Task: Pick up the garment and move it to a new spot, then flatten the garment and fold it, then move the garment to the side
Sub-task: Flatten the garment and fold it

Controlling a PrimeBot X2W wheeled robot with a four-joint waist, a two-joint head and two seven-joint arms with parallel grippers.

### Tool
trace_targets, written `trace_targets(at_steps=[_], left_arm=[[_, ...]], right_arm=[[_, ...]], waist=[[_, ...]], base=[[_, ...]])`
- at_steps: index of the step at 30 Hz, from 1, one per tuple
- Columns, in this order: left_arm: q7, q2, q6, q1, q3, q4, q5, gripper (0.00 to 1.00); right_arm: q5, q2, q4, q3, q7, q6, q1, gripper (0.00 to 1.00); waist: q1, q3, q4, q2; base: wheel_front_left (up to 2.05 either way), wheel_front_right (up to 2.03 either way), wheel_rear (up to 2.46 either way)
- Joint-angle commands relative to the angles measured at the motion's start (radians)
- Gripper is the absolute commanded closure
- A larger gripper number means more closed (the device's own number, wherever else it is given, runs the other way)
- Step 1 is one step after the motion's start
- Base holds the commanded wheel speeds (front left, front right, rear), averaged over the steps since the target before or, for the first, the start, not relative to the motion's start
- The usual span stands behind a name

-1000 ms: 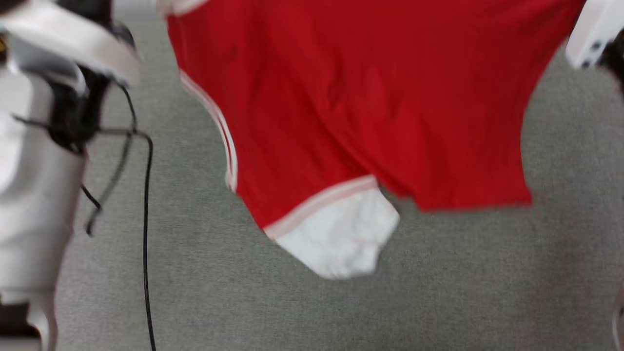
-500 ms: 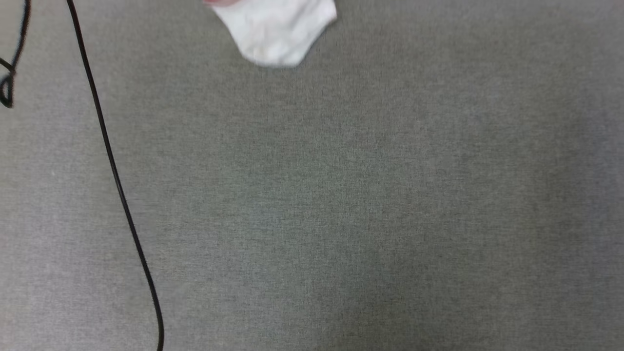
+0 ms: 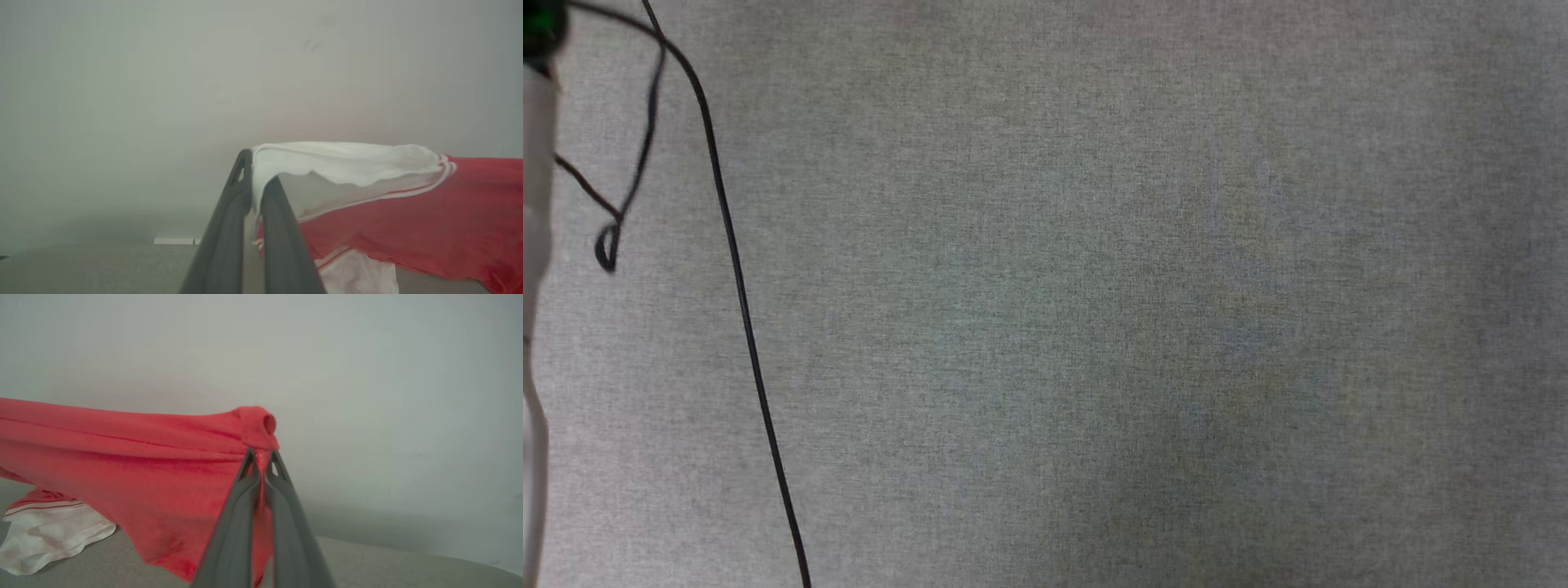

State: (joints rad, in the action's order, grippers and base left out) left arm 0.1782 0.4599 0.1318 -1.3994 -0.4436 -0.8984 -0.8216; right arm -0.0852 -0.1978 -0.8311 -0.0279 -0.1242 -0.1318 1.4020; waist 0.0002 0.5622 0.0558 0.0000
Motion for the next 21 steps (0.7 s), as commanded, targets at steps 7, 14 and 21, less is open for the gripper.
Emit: trace_targets(at_steps=[7,14,21], left_arm=[[0.031,0.036,-0.002,0.233,-0.092,0.038,-0.106,1.00],[0.063,0.055,-0.003,0.466,-0.133,0.067,-0.161,1.00],[0.085,0.088,-0.018,0.738,-0.124,0.130,-0.177,1.00]], right_arm=[[-0.082,-0.030,-0.061,0.061,0.050,0.002,-0.196,1.00],[-0.155,-0.044,-0.039,0.096,0.061,0.002,-0.430,1.00],[-0.251,-0.077,0.061,0.113,0.027,0.004,-0.718,1.00]], waist=[[-0.0002,-0.100,0.015,0.0000],[-0.0002,-0.234,0.022,0.0000],[-0.0002,-0.383,0.017,0.0000]], base=[[0.00,0.00,0.00],[0.00,0.00,0.00],[0.00,0.00,0.00]])
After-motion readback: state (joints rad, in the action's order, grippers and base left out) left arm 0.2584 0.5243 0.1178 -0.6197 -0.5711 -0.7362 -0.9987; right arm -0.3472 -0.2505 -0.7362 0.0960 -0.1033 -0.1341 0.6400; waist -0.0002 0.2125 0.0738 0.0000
